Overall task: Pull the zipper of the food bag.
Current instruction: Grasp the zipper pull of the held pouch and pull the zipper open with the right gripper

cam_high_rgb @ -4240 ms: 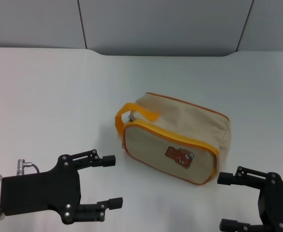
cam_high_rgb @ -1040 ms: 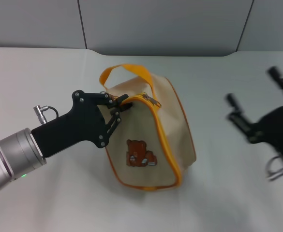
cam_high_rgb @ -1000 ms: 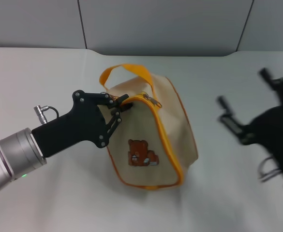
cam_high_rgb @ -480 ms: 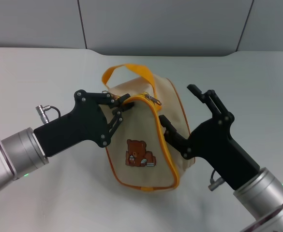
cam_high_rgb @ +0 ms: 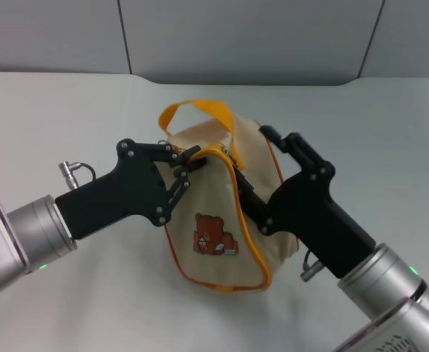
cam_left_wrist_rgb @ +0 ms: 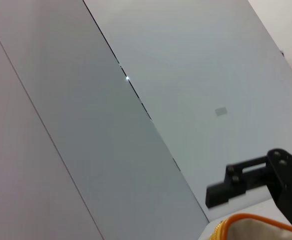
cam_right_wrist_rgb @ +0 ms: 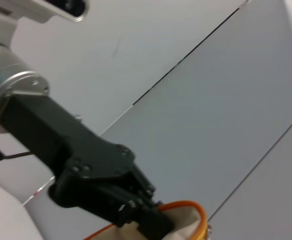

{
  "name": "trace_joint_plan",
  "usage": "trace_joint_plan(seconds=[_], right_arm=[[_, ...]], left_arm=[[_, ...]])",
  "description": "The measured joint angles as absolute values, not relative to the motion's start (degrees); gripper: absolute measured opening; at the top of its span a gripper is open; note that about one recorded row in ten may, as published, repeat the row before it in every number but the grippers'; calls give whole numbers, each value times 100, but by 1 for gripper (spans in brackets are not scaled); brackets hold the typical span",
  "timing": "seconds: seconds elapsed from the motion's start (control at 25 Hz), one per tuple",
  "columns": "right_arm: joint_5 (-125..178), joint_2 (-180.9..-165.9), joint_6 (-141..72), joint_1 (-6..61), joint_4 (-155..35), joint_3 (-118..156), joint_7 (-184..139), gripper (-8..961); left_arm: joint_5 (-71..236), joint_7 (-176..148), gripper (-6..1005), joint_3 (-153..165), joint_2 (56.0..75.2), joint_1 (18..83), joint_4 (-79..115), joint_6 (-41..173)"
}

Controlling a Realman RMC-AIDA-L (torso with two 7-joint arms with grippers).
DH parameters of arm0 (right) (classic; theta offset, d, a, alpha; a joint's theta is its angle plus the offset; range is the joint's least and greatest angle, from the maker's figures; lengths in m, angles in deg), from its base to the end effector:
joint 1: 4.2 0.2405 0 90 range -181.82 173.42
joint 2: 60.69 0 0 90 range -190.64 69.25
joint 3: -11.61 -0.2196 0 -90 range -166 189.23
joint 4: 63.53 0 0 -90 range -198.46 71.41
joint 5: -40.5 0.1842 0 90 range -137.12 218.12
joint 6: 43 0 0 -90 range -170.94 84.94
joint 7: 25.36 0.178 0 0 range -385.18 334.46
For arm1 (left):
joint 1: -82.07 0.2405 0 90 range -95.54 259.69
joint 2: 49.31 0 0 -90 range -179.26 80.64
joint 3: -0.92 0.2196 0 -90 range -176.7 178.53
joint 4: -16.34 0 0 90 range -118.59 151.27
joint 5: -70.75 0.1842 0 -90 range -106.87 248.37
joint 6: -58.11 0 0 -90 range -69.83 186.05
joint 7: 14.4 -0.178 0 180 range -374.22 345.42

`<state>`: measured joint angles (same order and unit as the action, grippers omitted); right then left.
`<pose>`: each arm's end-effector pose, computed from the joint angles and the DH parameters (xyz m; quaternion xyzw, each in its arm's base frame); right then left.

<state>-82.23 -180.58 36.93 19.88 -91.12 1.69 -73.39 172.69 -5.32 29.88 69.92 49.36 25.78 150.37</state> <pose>0.1472 0.2595 -0.0770 -0.7749 -0.2257 0.2486 0.5355 -0.1764 0.2901 -0.0341 -0.8736 0.1498 -0.3349 0.3197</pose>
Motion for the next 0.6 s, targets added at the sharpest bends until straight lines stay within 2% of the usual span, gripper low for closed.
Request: trace_joint_plan(seconds=[0.44, 0.6], right_arm=[[-8245, -18058, 3503, 1994, -9205, 263, -7456, 546], [-8246, -18058, 3511, 1980, -9242, 265, -7472, 382]], left_arm=[[17280, -491, 58, 2994, 6997, 4904, 2547, 15027], [17281, -491, 58, 3002, 6996, 4903, 2534, 15017]])
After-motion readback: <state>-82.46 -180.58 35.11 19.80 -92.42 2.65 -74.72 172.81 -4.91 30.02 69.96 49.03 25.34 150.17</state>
